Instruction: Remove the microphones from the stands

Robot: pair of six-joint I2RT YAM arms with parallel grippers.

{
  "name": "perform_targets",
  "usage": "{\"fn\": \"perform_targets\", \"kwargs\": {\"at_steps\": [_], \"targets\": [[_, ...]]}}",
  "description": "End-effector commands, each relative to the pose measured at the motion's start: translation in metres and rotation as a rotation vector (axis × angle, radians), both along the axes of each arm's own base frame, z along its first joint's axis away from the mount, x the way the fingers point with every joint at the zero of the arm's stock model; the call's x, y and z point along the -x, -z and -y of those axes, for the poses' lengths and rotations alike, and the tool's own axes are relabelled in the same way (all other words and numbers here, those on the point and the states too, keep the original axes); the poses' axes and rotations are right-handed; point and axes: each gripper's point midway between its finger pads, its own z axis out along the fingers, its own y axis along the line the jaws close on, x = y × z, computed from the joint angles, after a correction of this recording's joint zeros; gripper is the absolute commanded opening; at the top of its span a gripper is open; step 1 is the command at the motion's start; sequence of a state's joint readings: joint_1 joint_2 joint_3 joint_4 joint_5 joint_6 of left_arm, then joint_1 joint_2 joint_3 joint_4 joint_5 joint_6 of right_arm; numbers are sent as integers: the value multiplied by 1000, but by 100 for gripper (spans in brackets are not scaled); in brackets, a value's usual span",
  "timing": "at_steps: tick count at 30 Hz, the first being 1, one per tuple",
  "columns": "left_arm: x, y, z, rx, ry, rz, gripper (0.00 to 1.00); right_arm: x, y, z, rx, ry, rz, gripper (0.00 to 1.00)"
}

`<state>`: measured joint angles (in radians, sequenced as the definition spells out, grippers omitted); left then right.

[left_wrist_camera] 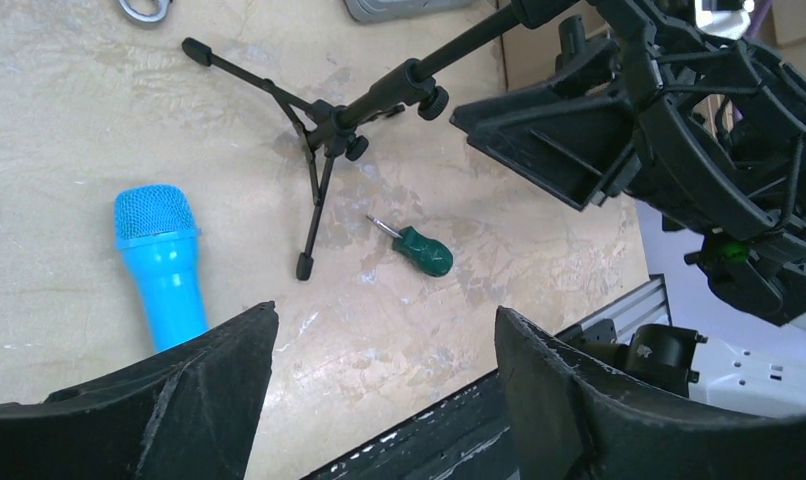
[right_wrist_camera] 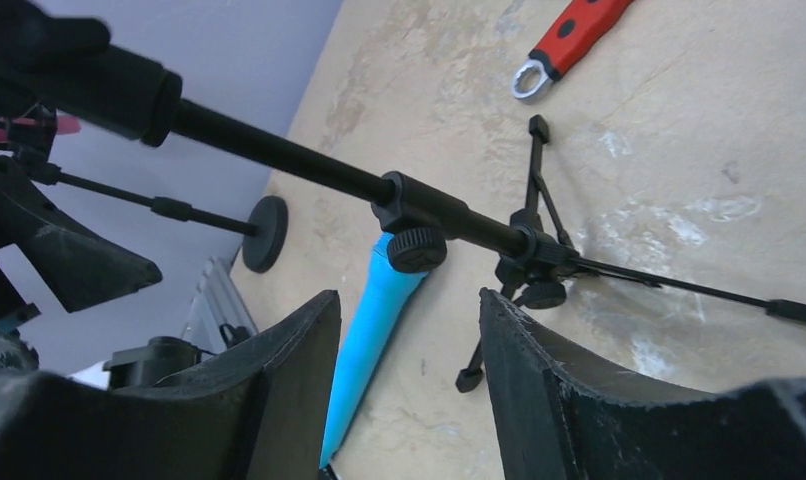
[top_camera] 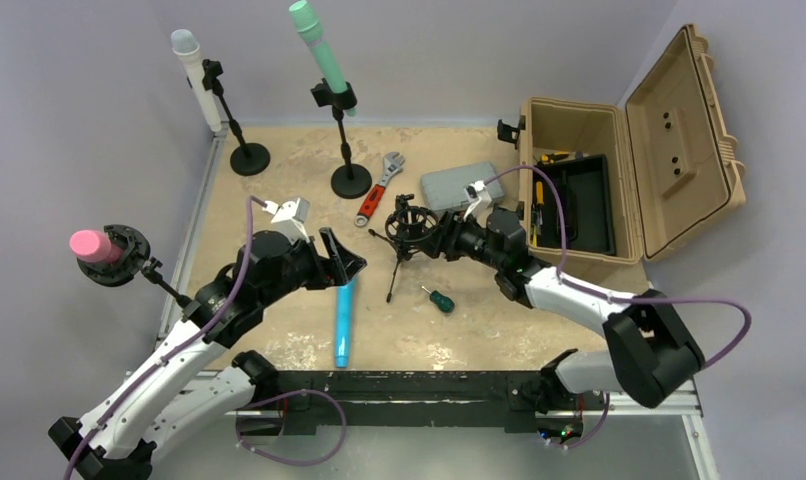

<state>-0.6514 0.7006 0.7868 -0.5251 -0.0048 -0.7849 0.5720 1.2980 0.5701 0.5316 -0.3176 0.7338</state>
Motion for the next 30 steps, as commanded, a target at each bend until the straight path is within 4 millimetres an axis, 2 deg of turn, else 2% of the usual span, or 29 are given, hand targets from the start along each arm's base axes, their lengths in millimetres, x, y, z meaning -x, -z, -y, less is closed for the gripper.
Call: {"fn": "perform_targets", "kwargs": {"at_steps": [1,6,14,19,22,24,25,28,30], "targets": [[4,-10,9,37,46,2,78,-6,-20,-23,-85,-89,-28,52],[8,-14,5,29,47,10,79,-16,-21,-31,-110,-100,-33,52],[12,-18,-1,16,43,25,79,-30,-17,-31,-96,-68,-25,46],[12,-17,-1,13,43,23,79,-41,-11,-26,-33,-27,4,33],[11,-15,-1,10,42,23,79,-46,-7,-22,16,-2,38,18],[10,-14,-1,7,41,21,79,-48,-3,-19,71,19,75,3],[10,-14,-1,7,41,22,79,-50,-1,-18,108,41,97,0],[10,-13,-1,7,39,20,79,-51,7,-20,252,104,172,0],[10,-12,-1,5,37,19,79,-43,8,-28,337,132,233,0]]}}
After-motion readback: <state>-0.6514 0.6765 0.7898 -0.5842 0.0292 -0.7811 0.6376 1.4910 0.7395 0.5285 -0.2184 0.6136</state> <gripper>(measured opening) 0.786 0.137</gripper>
